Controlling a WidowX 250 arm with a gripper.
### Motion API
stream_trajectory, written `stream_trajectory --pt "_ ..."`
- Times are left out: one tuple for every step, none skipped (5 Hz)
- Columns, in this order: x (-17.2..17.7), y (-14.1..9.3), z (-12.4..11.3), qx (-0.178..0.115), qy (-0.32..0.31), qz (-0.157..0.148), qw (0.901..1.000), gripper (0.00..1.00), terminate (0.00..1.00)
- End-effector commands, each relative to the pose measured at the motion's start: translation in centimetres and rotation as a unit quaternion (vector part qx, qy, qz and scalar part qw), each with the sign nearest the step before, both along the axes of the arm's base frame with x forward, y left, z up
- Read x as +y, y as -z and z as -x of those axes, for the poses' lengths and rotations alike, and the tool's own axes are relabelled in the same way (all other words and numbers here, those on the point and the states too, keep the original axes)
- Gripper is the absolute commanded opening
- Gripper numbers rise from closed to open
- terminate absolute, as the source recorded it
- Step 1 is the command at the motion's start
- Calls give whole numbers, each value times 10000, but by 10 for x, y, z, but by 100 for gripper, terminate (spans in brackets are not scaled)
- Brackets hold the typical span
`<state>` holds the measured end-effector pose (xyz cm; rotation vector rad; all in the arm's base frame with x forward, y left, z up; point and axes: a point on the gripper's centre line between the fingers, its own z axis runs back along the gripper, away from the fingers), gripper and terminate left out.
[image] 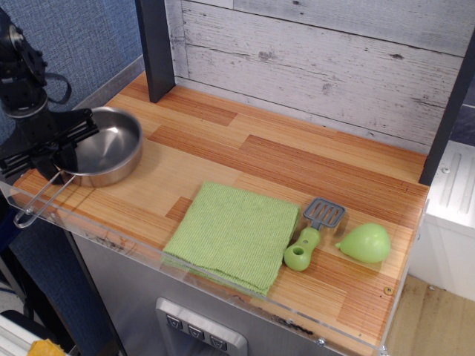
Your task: Put the pot on the left side of the cloth.
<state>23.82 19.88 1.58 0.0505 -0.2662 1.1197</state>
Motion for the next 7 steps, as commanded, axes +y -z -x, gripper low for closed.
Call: stream_trajectory --pt "-7 -13 2 -60 45 -113 9999 100 0" --pt "-11 -14 1 -80 76 -91 9999 100 0" --pt "-14 -19 0 -162 112 -96 9998 100 0" --pt "-16 -38 -3 -368 113 -193 9991 100 0" --pt "-23 -74 -9 -515 258 -290 9979 100 0" --pt "-37 -105 -12 -683 391 -572 9953 100 0" --pt "-62 -130 -19 -776 794 -988 9889 100 0"
